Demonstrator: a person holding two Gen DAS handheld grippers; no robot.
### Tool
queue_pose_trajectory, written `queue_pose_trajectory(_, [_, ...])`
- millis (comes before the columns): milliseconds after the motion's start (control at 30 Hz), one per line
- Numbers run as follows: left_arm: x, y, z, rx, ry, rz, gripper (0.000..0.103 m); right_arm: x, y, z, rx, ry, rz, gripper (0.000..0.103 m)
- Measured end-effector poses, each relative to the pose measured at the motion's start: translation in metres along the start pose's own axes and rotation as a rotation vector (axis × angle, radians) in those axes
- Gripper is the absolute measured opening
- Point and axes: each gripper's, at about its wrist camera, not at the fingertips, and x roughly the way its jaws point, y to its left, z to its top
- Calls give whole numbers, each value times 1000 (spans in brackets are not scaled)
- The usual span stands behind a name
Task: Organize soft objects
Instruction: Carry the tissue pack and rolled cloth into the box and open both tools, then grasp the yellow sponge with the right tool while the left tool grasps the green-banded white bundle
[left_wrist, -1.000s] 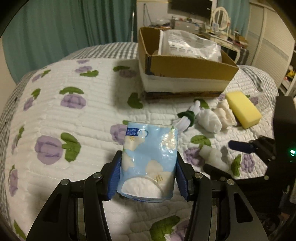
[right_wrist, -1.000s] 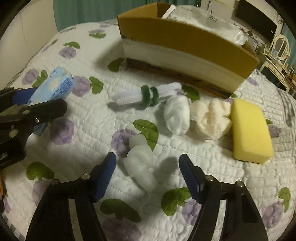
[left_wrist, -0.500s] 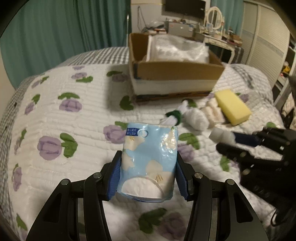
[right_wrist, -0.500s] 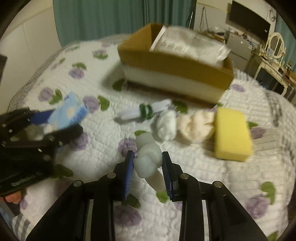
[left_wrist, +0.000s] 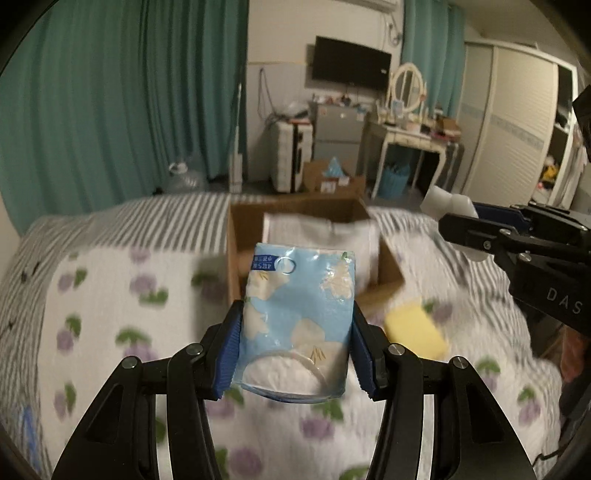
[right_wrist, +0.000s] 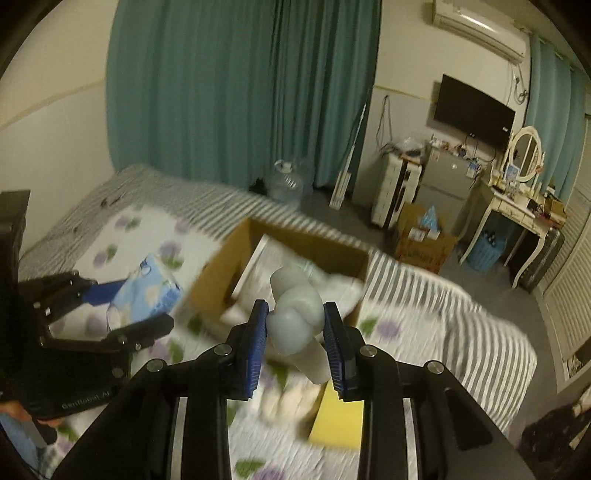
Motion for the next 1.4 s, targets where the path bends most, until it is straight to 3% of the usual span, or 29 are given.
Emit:
queue_pose_trajectory(100, [26,2,29,44,-25,35,52,27,-15,30,18,-6,1,29])
queue_pose_trajectory(233, [75,10,56,43,-18,29,52,70,-29,51,28,13,-3,29])
queue_pose_trajectory(400, [128,11,56,52,20,31,52,127,-39,50,55,60,0,29])
queue_pose_trajectory(567, [155,15,49,42,40,63,52,167,-49,39,75,87,-12,31])
queue_pose_trajectory(667, [156,18,49,28,34,72,55,173,-54,39,106,76,20,40])
queue_pose_trajectory(700, [155,18,49,25,34,69,58,172,-56,39,119,70,18,60])
queue_pose_trajectory(733, [151,18,49,24,33,69,67,166,-58,40,132,44,4,73])
queue_pose_trajectory(833, [136,13,49,50,6,95,80,145,-60,41,130,17,-12,74])
queue_pose_trajectory(933, [109,8,49,82,-33,129,85,115,-60,41,124,-3,-29,75])
queue_pose_trajectory(1033, [81,9,48,69,-48,103,92,81,-58,41,105,-17,-62,79])
queue_pose_trajectory(1233, [17,6,38,60,-89,79,96,-1,-49,31,66,-31,-173,90])
queue_pose_trajectory(1400, [-24,6,16,66,-122,65,103,-46,-38,9,34,-31,-219,95])
